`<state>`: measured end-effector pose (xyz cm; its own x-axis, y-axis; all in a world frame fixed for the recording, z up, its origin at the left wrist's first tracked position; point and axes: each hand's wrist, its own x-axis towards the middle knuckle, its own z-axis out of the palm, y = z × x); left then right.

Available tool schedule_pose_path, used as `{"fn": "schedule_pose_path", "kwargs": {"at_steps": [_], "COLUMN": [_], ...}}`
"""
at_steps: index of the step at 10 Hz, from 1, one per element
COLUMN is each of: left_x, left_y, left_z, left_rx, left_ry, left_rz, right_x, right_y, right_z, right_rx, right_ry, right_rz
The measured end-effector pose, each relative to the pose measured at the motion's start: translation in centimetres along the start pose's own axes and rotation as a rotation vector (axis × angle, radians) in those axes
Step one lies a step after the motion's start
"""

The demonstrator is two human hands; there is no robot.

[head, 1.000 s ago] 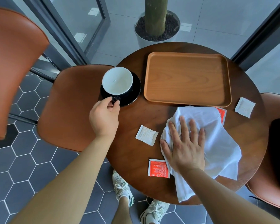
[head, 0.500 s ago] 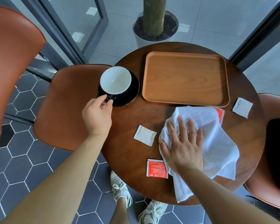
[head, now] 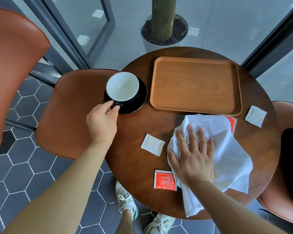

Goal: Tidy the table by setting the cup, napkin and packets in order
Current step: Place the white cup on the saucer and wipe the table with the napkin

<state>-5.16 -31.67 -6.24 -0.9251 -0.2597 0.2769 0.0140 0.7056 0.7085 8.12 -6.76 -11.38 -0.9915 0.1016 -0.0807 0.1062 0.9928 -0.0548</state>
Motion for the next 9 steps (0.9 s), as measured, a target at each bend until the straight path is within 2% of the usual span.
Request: {"fn": "schedule_pose_path", "kwargs": {"at_steps": [3,9], "left_x": [0.26,-0.03], "left_y": [0.02,0.19], "left_z": [0.01,0.58], "left_rx": [0.013,0.006], "left_ry": [-0.022,0.046], "left_rz": [0.013,0.008], "right_x": [0.09,0.05], "right_y": [-0.06,0.09], "right_z": [-0.01,0.2], "right_rx": [0.004,0.011], "right_ry": [-0.001,0.0], "right_rz": [-0.001,-0.007]}}
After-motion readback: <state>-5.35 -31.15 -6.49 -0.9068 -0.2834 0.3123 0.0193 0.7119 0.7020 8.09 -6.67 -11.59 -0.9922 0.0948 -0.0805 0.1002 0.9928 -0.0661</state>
